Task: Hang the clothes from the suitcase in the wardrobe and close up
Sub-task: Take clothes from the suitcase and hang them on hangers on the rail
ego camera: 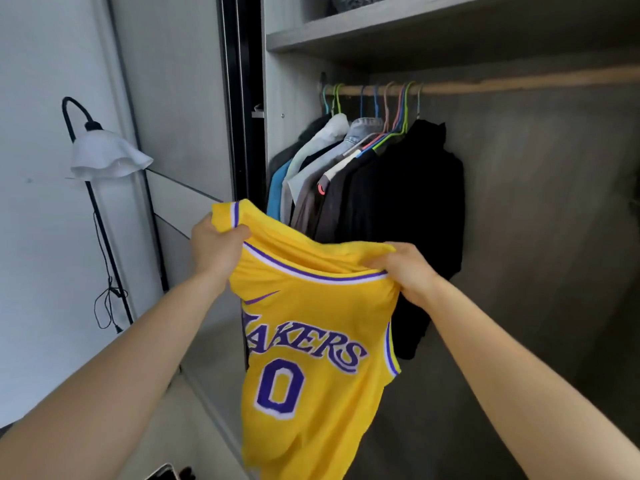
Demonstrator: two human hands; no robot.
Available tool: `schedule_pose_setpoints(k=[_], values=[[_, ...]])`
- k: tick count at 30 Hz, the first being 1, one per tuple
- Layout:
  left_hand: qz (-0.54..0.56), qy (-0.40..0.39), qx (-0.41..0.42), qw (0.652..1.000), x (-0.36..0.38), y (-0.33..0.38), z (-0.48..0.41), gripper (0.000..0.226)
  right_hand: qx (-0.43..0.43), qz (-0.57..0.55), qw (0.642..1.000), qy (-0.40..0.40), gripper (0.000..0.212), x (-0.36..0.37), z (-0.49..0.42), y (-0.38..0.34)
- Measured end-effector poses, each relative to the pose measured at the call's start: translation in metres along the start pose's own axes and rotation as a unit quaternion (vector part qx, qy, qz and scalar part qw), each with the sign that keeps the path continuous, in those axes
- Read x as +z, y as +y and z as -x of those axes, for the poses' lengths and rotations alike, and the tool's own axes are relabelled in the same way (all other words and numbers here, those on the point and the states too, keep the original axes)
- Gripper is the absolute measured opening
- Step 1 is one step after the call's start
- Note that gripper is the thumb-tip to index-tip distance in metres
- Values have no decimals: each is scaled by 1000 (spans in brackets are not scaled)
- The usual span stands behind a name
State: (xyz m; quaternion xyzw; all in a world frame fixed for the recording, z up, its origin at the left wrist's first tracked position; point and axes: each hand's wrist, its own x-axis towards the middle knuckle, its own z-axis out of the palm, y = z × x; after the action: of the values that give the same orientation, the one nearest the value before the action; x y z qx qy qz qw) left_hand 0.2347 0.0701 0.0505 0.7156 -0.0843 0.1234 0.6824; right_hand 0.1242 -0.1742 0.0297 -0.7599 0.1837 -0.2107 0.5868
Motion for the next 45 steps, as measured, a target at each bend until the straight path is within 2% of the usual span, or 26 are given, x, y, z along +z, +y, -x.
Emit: schedule_pose_setpoints(k=[2,4,7,8,10,11,12,13,14,16,17,20,22,24,25,28,30,32,34,35,36,38,41,43,45], values=[[-22,15,16,1000,-4,-5,-12,15,-36,63,997,23,12,-12,-1,-15],[-59,27,32,997,-4,-6,-22,4,-89,160,980,74,24,-25,-2,-27],[-191,1,52,980,-3,-2,-33,7,-136,245,945,167,21,-47,-3,-44],[-270,-36,67,960,-3,-1,-34,5,-136,262,936,193,18,-53,-6,-49],[-451,-113,101,880,2,3,-33,7,-124,307,917,223,17,-64,-10,-57],[-510,-132,110,843,5,7,-31,13,-112,338,906,228,17,-68,-12,-60],[-540,-141,105,823,10,13,-30,17,-97,377,893,226,16,-71,-12,-63],[-537,-152,95,825,14,19,-30,17,-77,416,879,219,16,-73,-13,-65],[-500,-170,80,845,23,25,-32,14,-54,440,872,209,15,-79,-14,-66],[-345,-225,-5,911,38,35,-35,11,-14,447,875,184,14,-91,-18,-68],[-281,-249,-35,926,48,41,-34,11,2,441,879,183,14,-100,-17,-70],[-237,-330,-63,912,70,53,-25,15,25,412,889,198,14,-119,-12,-77],[-169,-389,-101,900,87,65,-17,24,37,402,891,208,10,-129,-6,-87],[-103,-408,-118,899,103,78,-12,26,53,398,890,218,3,-139,-3,-97],[-86,-413,-118,899,110,86,-8,19,61,398,887,225,2,-144,-2,-103],[-29,-425,-134,895,133,102,2,13,54,412,870,265,19,-157,4,-121],[9,-420,-123,899,151,109,9,18,31,481,816,318,28,-167,10,-133],[36,-409,-113,905,164,114,19,21,13,594,719,360,30,-177,13,-145],[49,-406,-102,907,174,116,26,23,41,683,626,375,35,-190,13,-153],[51,-410,-96,905,176,116,29,24,69,704,598,377,37,-197,13,-156],[51,-418,-91,902,177,116,31,24,96,711,585,379,39,-204,15,-159],[43,-435,-82,896,177,116,33,21,133,712,578,376,39,-212,19,-159],[-5,-453,-45,890,172,114,28,23,146,703,594,362,35,-221,19,-154],[-48,-456,-8,889,167,112,22,26,153,652,634,386,32,-224,16,-152],[-72,-446,8,892,161,109,16,25,137,557,698,428,29,-224,9,-154]])
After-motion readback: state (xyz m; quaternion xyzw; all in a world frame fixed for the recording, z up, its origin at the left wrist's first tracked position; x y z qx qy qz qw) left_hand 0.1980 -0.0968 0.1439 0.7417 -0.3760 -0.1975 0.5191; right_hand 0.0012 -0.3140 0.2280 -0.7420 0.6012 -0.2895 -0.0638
